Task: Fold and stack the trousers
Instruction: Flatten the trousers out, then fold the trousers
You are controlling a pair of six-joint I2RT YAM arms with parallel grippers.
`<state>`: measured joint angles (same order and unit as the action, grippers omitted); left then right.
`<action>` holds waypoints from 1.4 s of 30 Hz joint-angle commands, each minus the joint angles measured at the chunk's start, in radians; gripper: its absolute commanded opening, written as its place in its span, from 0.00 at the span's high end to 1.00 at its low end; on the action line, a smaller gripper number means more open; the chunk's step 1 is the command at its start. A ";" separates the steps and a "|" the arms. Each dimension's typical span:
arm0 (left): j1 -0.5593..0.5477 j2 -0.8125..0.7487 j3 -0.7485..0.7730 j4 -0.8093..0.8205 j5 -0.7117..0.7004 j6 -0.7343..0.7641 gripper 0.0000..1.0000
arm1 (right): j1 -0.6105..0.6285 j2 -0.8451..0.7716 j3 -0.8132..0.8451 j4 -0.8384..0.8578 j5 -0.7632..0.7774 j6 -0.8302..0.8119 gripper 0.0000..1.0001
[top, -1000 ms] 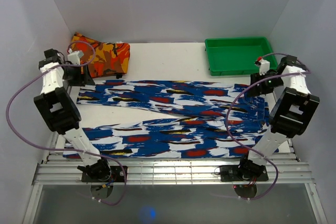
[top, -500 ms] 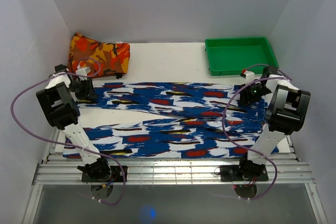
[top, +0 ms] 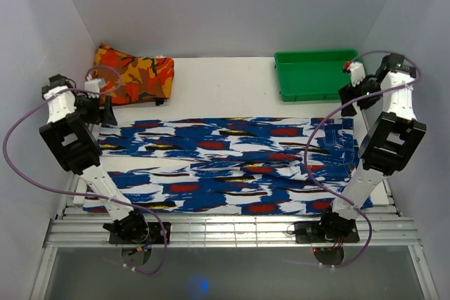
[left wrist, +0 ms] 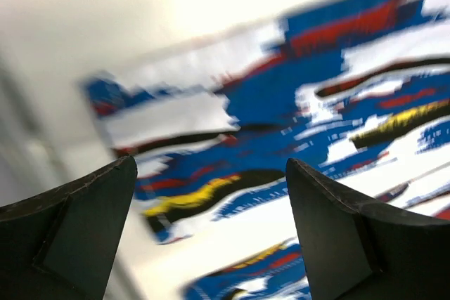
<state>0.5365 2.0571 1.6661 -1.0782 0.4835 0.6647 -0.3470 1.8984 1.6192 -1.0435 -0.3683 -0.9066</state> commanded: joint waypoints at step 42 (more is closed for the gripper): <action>-0.001 0.322 0.408 -0.126 0.098 0.900 0.29 | 0.091 0.344 0.226 -0.027 0.220 -0.554 0.92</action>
<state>0.5358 2.3814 2.0422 -1.2251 0.6006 1.5055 -0.2546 2.2337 1.8473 -1.1202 -0.1795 -1.4082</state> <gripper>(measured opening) 0.718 0.124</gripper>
